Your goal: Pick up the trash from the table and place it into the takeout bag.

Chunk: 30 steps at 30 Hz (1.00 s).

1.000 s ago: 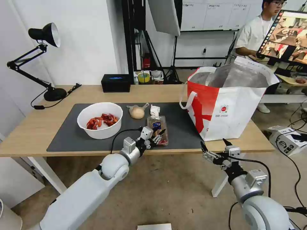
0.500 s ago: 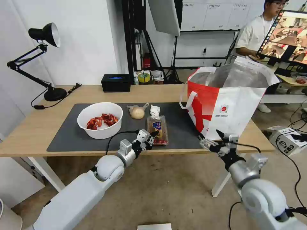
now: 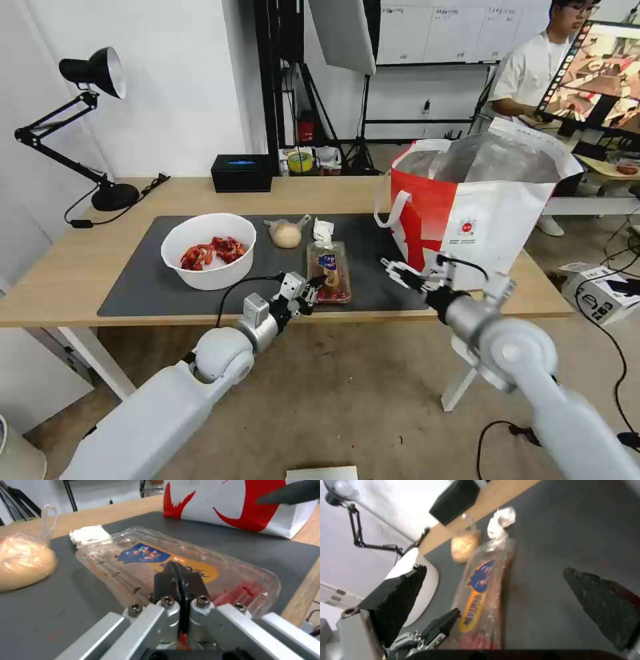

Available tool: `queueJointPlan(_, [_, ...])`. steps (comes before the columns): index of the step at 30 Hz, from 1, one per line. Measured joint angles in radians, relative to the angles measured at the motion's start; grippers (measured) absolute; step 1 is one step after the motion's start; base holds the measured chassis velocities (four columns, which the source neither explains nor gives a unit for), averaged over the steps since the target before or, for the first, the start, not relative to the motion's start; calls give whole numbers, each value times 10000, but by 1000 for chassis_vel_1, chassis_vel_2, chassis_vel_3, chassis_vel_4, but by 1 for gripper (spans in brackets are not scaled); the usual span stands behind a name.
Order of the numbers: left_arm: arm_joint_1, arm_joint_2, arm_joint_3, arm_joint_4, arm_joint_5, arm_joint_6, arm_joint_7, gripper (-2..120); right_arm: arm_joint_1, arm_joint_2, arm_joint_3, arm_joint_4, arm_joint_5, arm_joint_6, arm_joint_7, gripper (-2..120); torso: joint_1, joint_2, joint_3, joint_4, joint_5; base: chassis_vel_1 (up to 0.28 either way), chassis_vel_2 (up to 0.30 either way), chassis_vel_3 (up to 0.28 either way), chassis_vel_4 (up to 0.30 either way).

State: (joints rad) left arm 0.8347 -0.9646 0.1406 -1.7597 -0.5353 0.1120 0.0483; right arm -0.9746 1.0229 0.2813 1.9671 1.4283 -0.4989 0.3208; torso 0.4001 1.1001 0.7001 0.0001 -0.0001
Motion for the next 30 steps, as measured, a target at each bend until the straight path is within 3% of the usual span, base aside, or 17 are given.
queueJointPlan(18, [11, 83, 64, 10, -80, -106, 14, 0, 2751, 1431, -1294, -2158, 1105, -1925, 2234, 100, 0, -1, 0, -1, 1, 0, 0, 0, 0])
queueJointPlan(30, [238, 123, -91, -74, -84, -180, 10, 0, 3453, 2007, -1783, -3042, 1540, -2263, 2889, 100, -1, -1, -2, -1, 0, 0, 0, 0, 0])
